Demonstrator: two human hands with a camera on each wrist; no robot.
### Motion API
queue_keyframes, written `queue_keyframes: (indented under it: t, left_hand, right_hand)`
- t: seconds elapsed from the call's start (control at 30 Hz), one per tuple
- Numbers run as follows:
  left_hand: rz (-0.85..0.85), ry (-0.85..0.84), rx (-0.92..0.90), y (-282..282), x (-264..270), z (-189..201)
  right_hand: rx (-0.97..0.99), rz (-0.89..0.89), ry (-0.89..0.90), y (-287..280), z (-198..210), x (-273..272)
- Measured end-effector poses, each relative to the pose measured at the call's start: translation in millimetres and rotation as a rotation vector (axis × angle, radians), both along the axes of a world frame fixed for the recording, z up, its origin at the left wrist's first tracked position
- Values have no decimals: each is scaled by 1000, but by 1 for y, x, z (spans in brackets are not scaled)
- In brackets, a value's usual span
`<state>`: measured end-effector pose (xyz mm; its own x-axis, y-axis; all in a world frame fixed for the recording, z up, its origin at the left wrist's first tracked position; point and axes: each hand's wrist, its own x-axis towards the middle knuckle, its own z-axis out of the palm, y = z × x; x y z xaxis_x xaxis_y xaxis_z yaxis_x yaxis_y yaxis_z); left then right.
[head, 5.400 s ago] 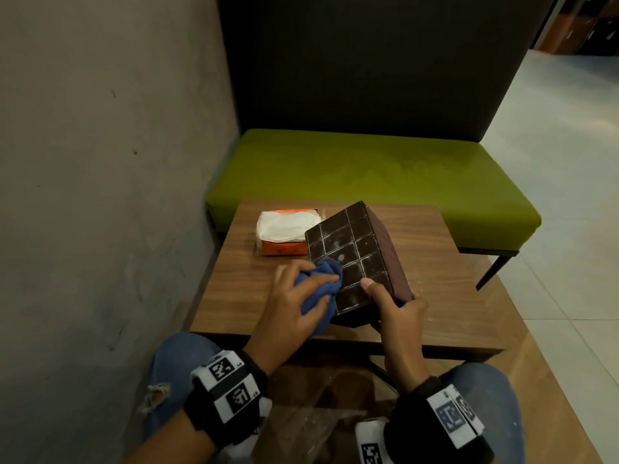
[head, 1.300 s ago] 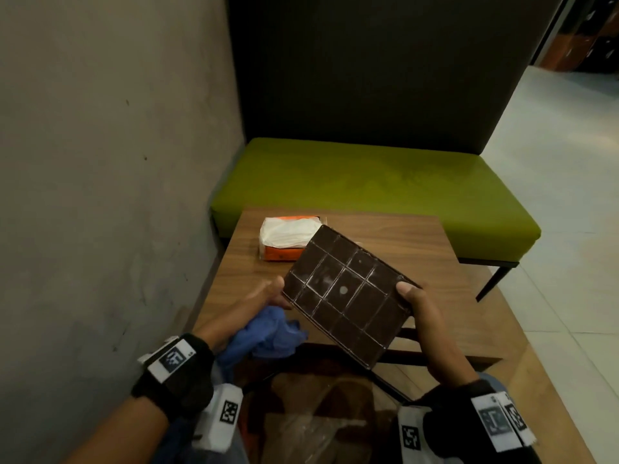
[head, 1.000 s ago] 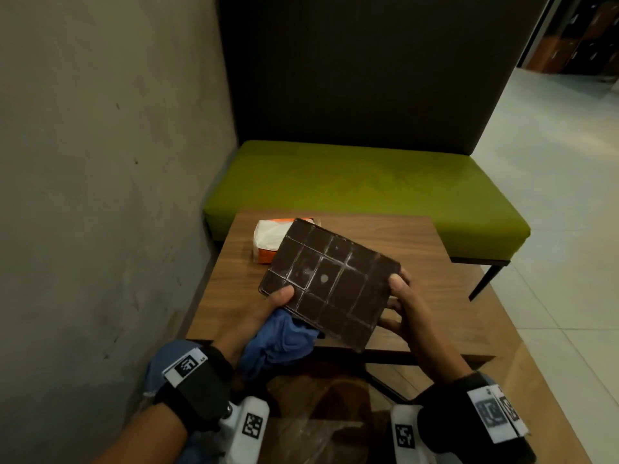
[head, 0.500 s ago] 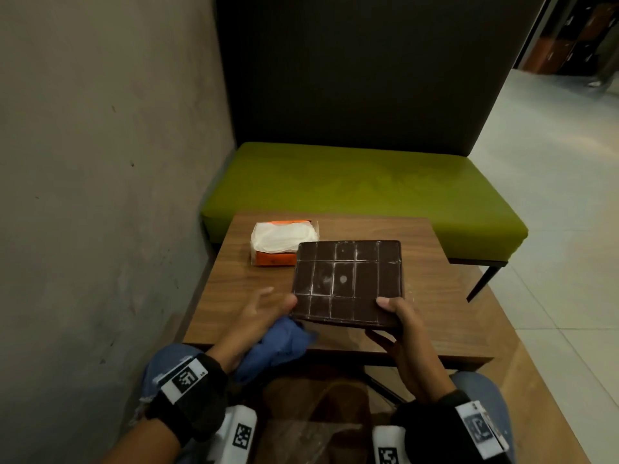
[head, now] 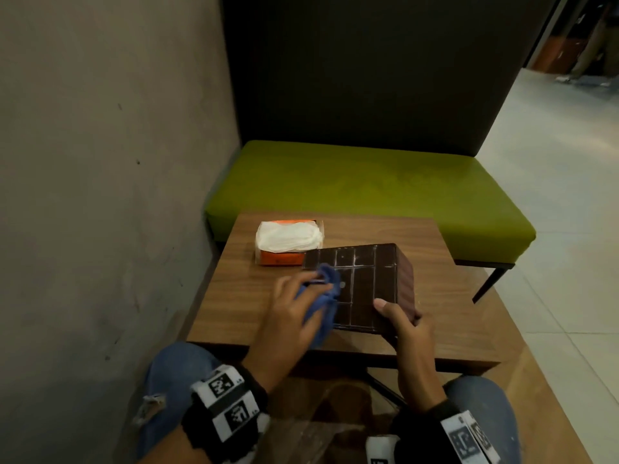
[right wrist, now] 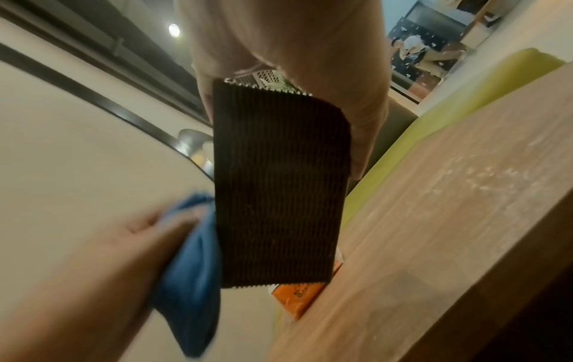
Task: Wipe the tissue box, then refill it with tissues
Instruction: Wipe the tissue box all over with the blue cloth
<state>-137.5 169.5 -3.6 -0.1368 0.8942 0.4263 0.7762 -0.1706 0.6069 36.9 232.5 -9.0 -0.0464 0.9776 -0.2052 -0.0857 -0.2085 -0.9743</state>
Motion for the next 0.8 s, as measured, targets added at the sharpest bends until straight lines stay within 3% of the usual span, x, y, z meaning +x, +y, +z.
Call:
queue_keyframes:
  t: [0.07,0.23,0.4,0.53,0.67,0.8]
  left_hand:
    - [98,-77,6,2,-15,-6]
    - [-67,-38,49,-8,17,3]
    - [49,-101,99,9,-3,9]
    - [14,-101,98,15,2,20]
    - [-73,-98,93,-7,7,8]
    - [-31,-109,59,-3,1,13]
  right_hand:
    - [36,-3,21,-2,3,3]
    - [75,-31,87,-4,14,-7]
    - [102,-24,68,-11,18,-10]
    - [152,-32,79,-13,24,-8]
    - [172,-56,70,-9,29,0]
    - [207,8,-23,-14,26,-2]
